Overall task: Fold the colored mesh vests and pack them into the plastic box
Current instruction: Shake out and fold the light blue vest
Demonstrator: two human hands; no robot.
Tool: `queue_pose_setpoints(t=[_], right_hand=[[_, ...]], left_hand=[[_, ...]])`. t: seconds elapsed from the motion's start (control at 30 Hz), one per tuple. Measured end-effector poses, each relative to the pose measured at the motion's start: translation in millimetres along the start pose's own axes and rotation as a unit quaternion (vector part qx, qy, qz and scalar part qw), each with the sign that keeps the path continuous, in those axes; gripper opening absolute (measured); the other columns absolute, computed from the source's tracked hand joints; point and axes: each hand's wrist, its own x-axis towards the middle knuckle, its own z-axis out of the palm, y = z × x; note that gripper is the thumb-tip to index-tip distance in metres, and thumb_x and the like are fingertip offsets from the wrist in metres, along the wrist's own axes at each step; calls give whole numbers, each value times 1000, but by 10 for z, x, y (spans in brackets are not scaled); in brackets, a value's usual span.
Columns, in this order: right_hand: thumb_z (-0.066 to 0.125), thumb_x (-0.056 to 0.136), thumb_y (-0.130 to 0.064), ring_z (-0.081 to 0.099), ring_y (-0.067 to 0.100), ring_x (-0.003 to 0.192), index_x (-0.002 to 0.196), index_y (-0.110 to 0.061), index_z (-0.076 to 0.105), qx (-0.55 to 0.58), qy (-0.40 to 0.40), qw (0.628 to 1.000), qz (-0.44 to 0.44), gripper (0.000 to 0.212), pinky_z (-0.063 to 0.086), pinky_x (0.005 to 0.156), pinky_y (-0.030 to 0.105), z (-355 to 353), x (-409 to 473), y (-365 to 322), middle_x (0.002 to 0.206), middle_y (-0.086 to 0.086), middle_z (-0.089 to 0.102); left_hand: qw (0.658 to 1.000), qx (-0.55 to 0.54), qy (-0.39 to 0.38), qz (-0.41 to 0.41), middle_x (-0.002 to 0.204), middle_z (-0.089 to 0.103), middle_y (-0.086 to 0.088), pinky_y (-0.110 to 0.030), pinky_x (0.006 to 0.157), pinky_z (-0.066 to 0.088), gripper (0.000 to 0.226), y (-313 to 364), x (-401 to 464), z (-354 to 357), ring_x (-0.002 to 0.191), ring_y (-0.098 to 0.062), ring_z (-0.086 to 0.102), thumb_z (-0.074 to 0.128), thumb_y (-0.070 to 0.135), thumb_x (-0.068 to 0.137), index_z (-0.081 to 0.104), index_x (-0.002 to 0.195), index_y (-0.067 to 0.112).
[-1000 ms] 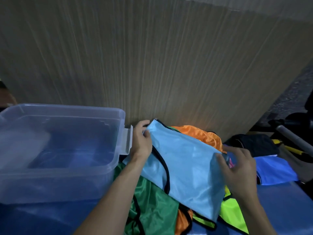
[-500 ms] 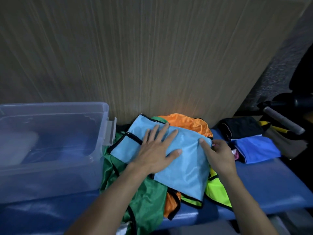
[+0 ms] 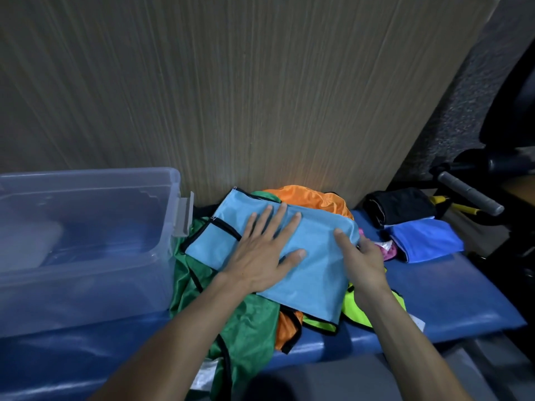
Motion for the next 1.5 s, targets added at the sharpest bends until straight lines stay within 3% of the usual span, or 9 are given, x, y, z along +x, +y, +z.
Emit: queue_pose_setpoints(t=[0.1,0.43,0.63,0.77,0.87,1.07,1.23,1.4,1.5], right_hand=[[68,97,-32,75,28,95,104,-17,73,5,17,999,-37,18,61,86,52,-58,-74,-70,99,5,79],[58,100,-47,67,1,51,92,-11,72,-57,53,996,36,39,46,41,13,-766,-181,-355,84,1,74],[59,102,-39,74,18,72,99,-4,71,-84,63,994,28,37,56,56,27,-695,-235,-370,91,12,77],[64,99,-31,67,19,69,104,-8,65,-65,30,997,-2,24,52,50,28,-471,-262,-405,86,8,70],[68,95,-18,55,14,42,104,-7,54,-82,4,996,-45,20,41,38,22,-153,-325,-430,65,11,57],[63,88,-20,64,24,41,99,-22,41,-222,-51,963,-144,25,56,51,40,652,-371,-245,56,5,68],[54,74,-44,67,30,58,93,-34,37,-247,-50,955,-158,28,56,67,45,917,-349,-107,56,1,66],[65,87,-13,58,21,36,99,-16,52,-155,-10,979,-131,17,46,47,30,581,-346,-275,55,0,61],[64,88,-11,49,18,46,96,-14,58,-68,30,995,-73,10,39,42,25,174,-322,-432,60,3,54]], left_hand=[[1000,-6,-1,-2,169,-21,2,-50,125,-8,75,132,-25,-21,155,-22,-22,16,74,99,-12,160,40],[998,37,22,40,171,-3,-10,-60,123,-1,73,882,39,245,156,-39,-7,14,68,101,7,163,30],[996,38,-11,82,171,-6,-5,-58,123,-7,71,753,73,292,155,-34,-17,14,67,102,8,163,32],[988,-66,57,127,161,36,1,-49,125,20,54,577,56,109,151,-25,25,36,47,104,45,152,23],[961,-236,134,52,112,70,8,-36,92,52,29,374,45,-132,106,-12,63,51,20,93,73,113,19],[857,-499,61,-115,79,68,8,-30,72,50,19,-57,28,-427,74,-11,62,57,16,100,74,91,15],[923,-371,67,-78,88,70,7,-36,82,51,23,-249,12,-394,87,-14,66,50,18,86,72,94,15],[988,-131,83,5,109,63,-1,-41,93,48,37,-164,28,-224,104,-26,55,56,7,83,71,116,14],[993,-53,98,43,109,60,0,-46,87,49,37,74,83,-107,103,-26,52,54,13,83,70,117,14]])
